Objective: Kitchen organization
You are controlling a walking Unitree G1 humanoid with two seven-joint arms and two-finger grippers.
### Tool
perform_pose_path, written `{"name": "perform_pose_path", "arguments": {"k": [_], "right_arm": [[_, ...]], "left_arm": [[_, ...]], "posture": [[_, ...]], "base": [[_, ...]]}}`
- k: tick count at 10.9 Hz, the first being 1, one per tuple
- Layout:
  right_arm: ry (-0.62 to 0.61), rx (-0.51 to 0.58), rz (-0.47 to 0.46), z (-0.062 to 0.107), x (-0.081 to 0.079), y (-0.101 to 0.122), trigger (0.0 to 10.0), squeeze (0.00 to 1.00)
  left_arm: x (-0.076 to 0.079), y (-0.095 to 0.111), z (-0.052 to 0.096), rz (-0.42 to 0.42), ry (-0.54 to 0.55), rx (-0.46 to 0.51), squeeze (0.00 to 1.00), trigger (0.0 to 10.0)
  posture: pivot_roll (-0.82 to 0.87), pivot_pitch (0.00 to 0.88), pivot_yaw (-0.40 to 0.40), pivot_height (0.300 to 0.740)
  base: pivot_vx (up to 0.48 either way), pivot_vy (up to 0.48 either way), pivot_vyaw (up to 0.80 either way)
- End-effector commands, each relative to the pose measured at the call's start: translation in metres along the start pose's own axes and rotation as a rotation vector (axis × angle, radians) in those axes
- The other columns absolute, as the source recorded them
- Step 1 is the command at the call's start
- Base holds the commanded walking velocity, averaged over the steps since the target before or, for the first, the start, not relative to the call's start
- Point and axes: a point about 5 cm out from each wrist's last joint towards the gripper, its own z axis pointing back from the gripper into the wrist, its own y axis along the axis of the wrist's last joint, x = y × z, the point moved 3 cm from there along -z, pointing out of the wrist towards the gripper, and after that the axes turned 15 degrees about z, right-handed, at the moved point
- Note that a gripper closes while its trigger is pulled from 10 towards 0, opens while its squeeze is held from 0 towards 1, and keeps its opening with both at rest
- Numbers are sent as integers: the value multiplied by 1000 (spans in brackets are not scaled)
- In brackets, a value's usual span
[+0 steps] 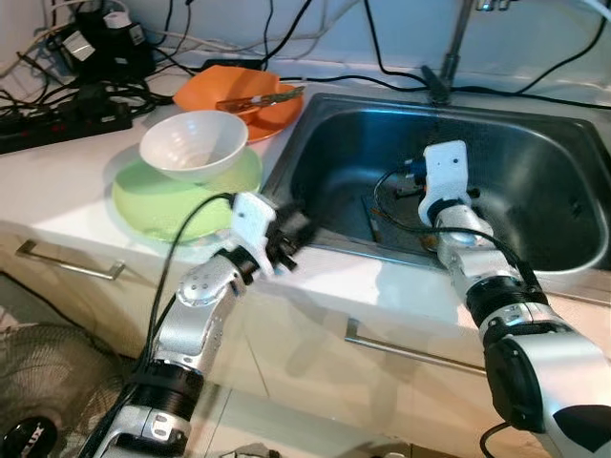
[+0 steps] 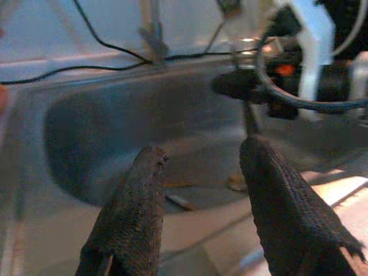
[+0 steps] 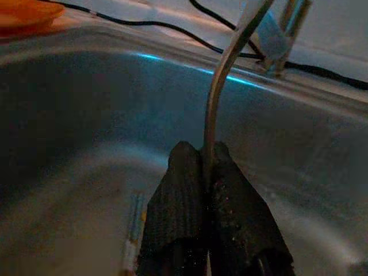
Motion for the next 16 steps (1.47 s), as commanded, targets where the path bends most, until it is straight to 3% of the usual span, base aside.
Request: {"name": "perform_pose_path", "arguments": {"k": [1, 3, 4, 5, 6, 7, 8, 11, 12, 13, 14, 16], "right_arm": [[2, 23, -17, -4, 0, 10, 10000, 0], [34, 6, -4, -4, -6, 9, 10000, 0], [66, -7, 3, -4, -12, 7, 10000, 639], [96, -13, 9, -4, -18, 6, 10000, 1000], [101, 2, 15, -4, -20, 9, 10000, 1000], [97, 17, 21, -4, -20, 12, 10000, 820], [82, 41, 24, -5, -17, 16, 10000, 0], [-51, 174, 41, -2, 5, 35, 10000, 0], [-140, 288, 29, 5, 19, 50, 10000, 0], [-161, 314, 22, 8, 23, 53, 10000, 0], [-222, 379, 27, 25, 35, 53, 10000, 0], [-240, 400, 35, 56, 35, 38, 10000, 0]], "left_arm": [[4, -11, 2, 21, -24, -57, 0, 10000], [7, -15, 3, 24, -53, -103, 0, 10000], [8, -18, 4, 28, -65, -134, 0, 10000], [9, -19, 5, 33, -68, -149, 0, 10000], [8, -21, 6, 34, -68, -159, 0, 10000], [8, -22, 6, 36, -68, -165, 0, 10000], [9, -23, 7, 42, -69, -172, 0, 10000], [6, -25, 7, 30, -24, -154, 0, 10000], [2, -24, 6, 25, 29, -115, 0, 10000], [1, -23, 6, 23, 44, -104, 0, 10000], [-4, -21, 7, 15, 102, -68, 0, 10000], [-6, -24, 8, 4, 134, -53, 0, 10000]], "posture": [[33, 31, 50, 740], [33, 21, 51, 740], [33, 14, 51, 740], [35, 7, 51, 740], [35, 2, 52, 740], [33, 0, 52, 740], [29, 0, 54, 740], [19, 0, 56, 740], [12, 0, 54, 740], [8, 0, 54, 740], [-6, 0, 51, 740], [-24, 0, 52, 740]], "base": [[0, 0, 0], [0, 0, 0], [0, 0, 0], [0, 0, 0], [0, 0, 0], [0, 0, 0], [0, 0, 0], [0, 0, 0], [0, 0, 0], [0, 0, 0], [0, 0, 0], [0, 0, 0]]}}
